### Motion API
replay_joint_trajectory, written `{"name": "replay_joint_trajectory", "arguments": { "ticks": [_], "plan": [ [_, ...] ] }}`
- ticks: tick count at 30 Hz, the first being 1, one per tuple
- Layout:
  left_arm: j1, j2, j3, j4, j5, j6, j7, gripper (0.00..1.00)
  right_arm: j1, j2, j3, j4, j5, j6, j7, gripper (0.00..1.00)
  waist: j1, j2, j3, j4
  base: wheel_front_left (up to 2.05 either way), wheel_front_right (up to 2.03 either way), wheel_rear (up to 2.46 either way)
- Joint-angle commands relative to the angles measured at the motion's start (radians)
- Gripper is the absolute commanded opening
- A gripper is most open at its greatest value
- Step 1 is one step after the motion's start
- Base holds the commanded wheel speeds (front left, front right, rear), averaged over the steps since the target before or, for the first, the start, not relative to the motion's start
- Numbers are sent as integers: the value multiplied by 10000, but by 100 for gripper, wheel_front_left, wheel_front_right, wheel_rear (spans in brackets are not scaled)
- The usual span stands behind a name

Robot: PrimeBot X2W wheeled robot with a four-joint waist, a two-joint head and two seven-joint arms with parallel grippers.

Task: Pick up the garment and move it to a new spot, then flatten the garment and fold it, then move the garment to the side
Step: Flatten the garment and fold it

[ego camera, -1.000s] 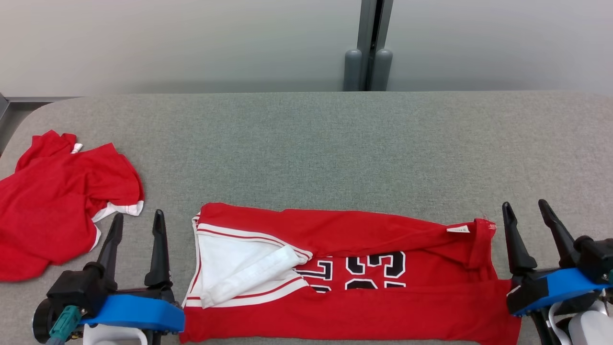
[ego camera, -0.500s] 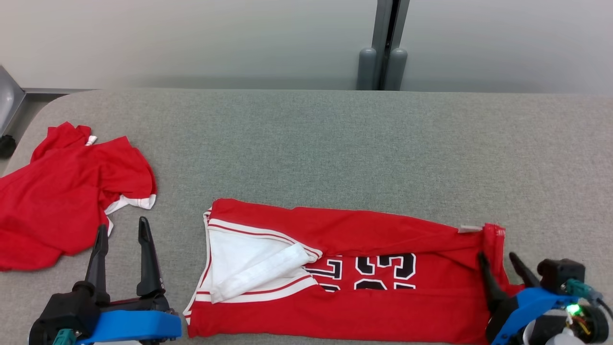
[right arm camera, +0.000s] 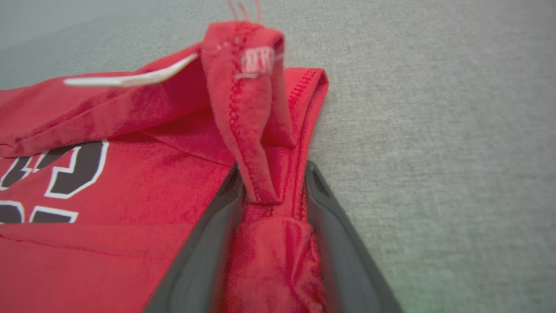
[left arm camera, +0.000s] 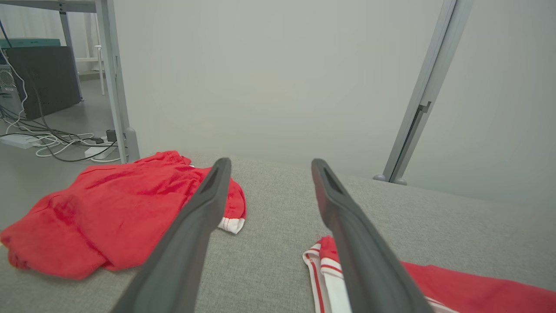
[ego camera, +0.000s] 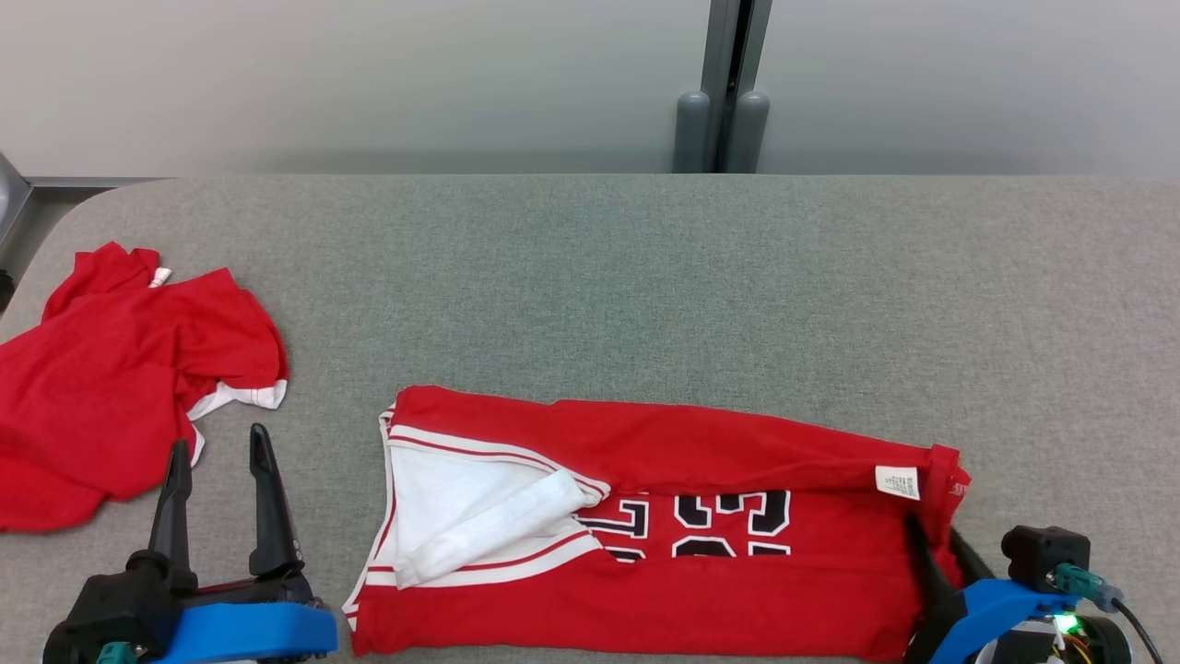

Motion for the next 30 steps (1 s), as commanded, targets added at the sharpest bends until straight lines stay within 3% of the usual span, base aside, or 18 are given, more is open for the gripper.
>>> {"name": "replay_joint_trajectory", "arguments": {
  "ticks": [1,9,22,30],
  "plan": [
    [-123,-67,91,46,139,-111,-42,100,-17,125,147,278,34,7,-30,0,0,0,-8,7,0,0,0],
    [115,-312,499,54,620,-339,-42,100,-408,-273,-186,436,360,3,-915,0,0,0,-127,-102,0,0,0],
    [249,-491,715,207,1014,-631,-42,100,-480,-2211,-1566,319,518,3,-1107,0,0,0,-370,-247,0,0,0],
    [346,-539,944,226,1115,-679,-42,100,-168,-1808,-1301,-761,503,5,-977,0,0,0,-541,-344,0,0,0]
  ]
}}
